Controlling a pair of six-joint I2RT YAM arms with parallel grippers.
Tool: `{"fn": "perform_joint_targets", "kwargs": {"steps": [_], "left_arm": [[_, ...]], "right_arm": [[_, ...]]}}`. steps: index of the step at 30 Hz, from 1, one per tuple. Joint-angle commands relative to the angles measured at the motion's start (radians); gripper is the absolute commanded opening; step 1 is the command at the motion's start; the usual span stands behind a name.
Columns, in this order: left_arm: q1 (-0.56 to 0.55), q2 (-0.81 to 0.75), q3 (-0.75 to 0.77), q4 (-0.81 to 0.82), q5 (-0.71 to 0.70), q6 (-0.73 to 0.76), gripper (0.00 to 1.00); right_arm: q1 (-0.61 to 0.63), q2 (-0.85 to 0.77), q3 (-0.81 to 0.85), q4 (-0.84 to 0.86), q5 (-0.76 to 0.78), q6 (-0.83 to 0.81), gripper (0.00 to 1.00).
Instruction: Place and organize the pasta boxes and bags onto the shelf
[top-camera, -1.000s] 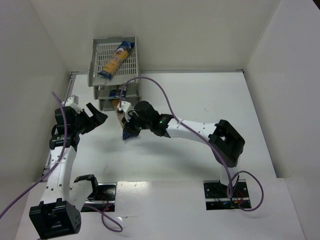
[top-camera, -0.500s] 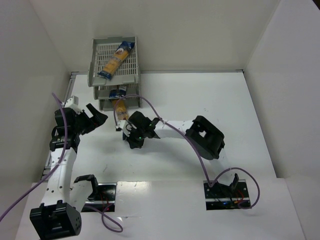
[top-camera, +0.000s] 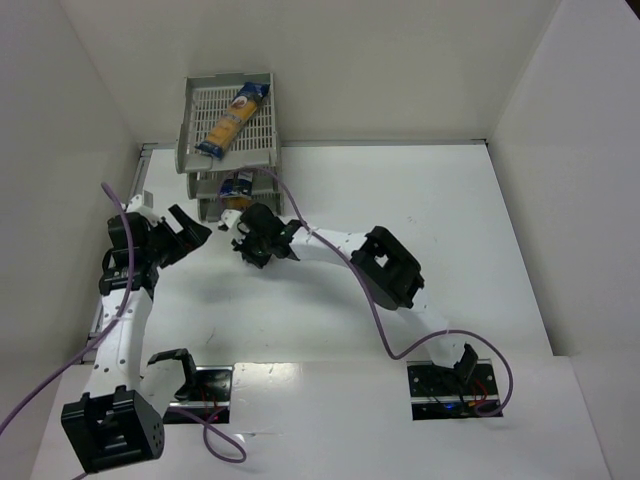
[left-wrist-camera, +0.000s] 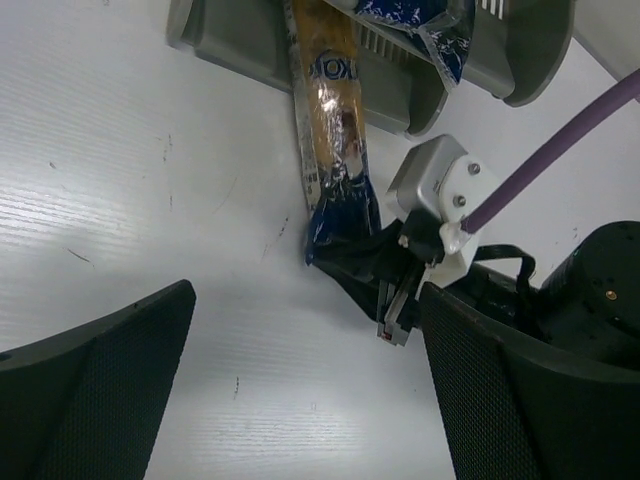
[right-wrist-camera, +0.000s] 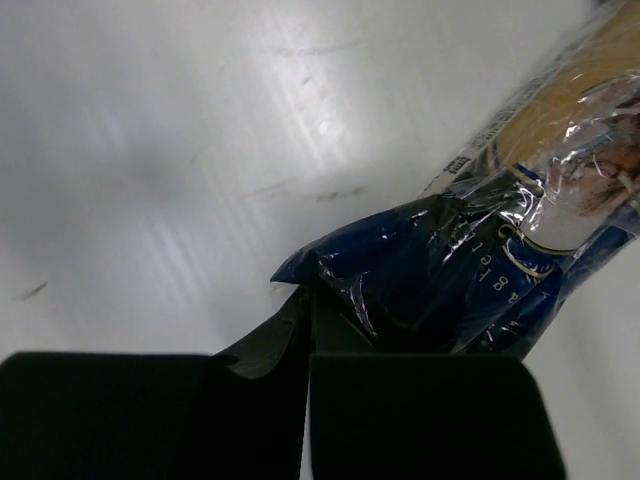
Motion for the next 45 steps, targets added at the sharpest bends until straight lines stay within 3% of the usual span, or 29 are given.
{"fn": "perform_joint_targets", "kwargs": {"steps": [1,8,15,23,30,33,37,38,40,42,45], "left_arm": [[0.006,0.025,0.005,0.071,-0.012,0.016,1.0],[0.016,0.036,0.014,0.081,-0.012,0.025,1.0],[0.025,0.045,0.014,0.081,-0.021,0.034,1.0],[0.034,0.025,0.014,0.081,-0.003,0.024,1.0],[0.034,-0.036,0.014,0.081,0.017,0.015,1.0],[0.034,-0.08,0.004,0.062,0.017,0.015,1.0],[0.043,-0.162,-0.018,0.053,0.008,0.015,1.0],[0.043,-0.179,-0.028,0.044,0.008,0.015,1.0],[0.043,-0.222,-0.029,0.033,0.008,0.024,1.0],[0.043,-0.255,-0.038,0.033,-0.003,0.024,1.0],[0.043,-0.281,-0.056,0.044,-0.03,0.015,1.0]], "right_arm": [[-0.012,0.058,0.125,0.051,0.158,0.002,0.0],[-0.012,0.239,0.445,0.06,0.297,0.014,0.0],[-0.012,0.317,0.57,0.126,0.437,0.0,0.0],[0.031,0.237,0.614,0.097,0.282,-0.085,0.0],[0.086,0.089,0.611,0.011,0.104,-0.061,0.02],[0.099,0.021,0.495,-0.003,0.084,-0.087,0.17],[0.109,-0.208,0.223,-0.053,-0.024,-0.13,0.37],[0.109,-0.259,0.164,-0.088,-0.053,-0.15,0.49],[0.109,-0.362,-0.018,-0.142,-0.106,-0.249,0.63],[0.109,-0.523,-0.152,-0.234,-0.068,-0.326,0.82],[0.094,-0.718,-0.425,-0.327,0.046,-0.432,0.94]]}}
